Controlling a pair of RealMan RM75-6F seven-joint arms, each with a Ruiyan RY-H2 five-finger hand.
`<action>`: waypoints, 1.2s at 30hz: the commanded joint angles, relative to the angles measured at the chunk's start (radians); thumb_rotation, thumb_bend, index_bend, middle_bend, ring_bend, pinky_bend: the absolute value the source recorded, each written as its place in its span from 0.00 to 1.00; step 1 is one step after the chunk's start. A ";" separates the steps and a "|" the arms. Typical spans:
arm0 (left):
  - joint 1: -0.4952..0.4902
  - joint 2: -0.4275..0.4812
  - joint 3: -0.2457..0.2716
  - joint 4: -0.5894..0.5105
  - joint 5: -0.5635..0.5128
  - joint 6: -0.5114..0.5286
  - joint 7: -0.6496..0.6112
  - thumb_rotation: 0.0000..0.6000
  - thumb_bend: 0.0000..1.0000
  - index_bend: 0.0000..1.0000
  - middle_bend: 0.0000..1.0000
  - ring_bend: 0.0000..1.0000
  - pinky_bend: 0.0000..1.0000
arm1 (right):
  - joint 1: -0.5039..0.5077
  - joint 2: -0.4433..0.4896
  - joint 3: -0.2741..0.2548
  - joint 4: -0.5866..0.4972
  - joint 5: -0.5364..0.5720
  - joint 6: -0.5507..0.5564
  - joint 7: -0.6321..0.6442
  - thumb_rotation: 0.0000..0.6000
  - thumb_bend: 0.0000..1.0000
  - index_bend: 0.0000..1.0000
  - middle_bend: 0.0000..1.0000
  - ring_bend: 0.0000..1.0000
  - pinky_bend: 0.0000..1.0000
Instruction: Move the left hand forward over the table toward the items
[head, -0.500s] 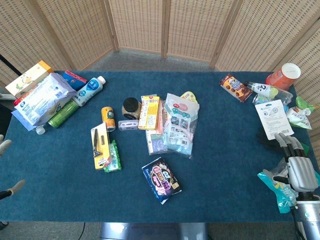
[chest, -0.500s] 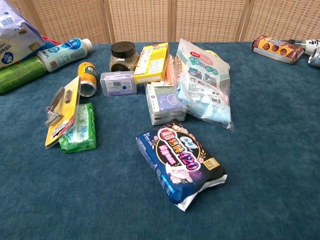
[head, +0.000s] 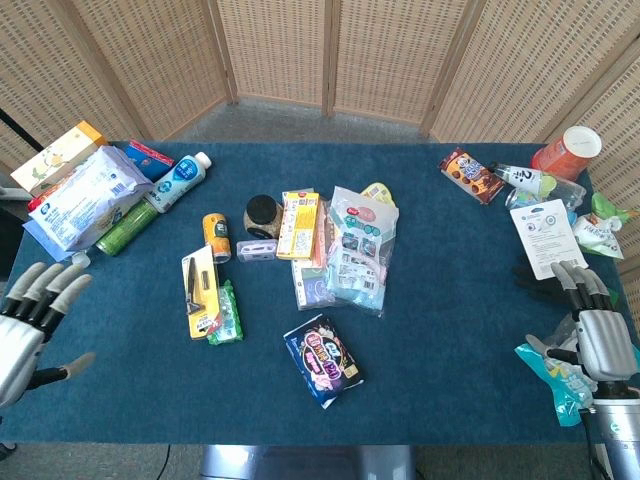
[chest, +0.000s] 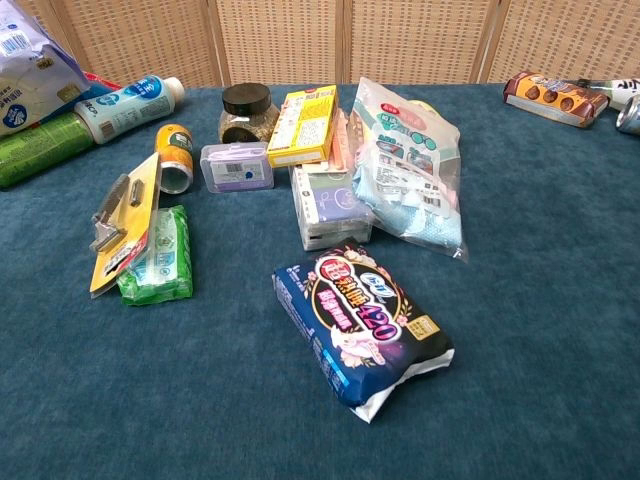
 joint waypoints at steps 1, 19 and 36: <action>-0.145 -0.047 -0.027 0.120 0.115 -0.104 -0.103 1.00 0.00 0.00 0.00 0.00 0.00 | -0.003 0.004 0.005 -0.009 0.000 0.007 -0.004 1.00 0.00 0.00 0.00 0.00 0.00; -0.578 -0.269 -0.032 0.153 0.212 -0.592 -0.023 1.00 0.00 0.00 0.00 0.00 0.00 | -0.019 0.032 0.037 -0.046 0.012 0.027 0.033 1.00 0.00 0.00 0.00 0.00 0.00; -0.821 -0.660 -0.045 0.362 0.082 -0.843 0.122 1.00 0.00 0.00 0.00 0.00 0.00 | -0.032 0.046 0.050 -0.061 0.016 0.035 0.075 1.00 0.00 0.00 0.00 0.00 0.00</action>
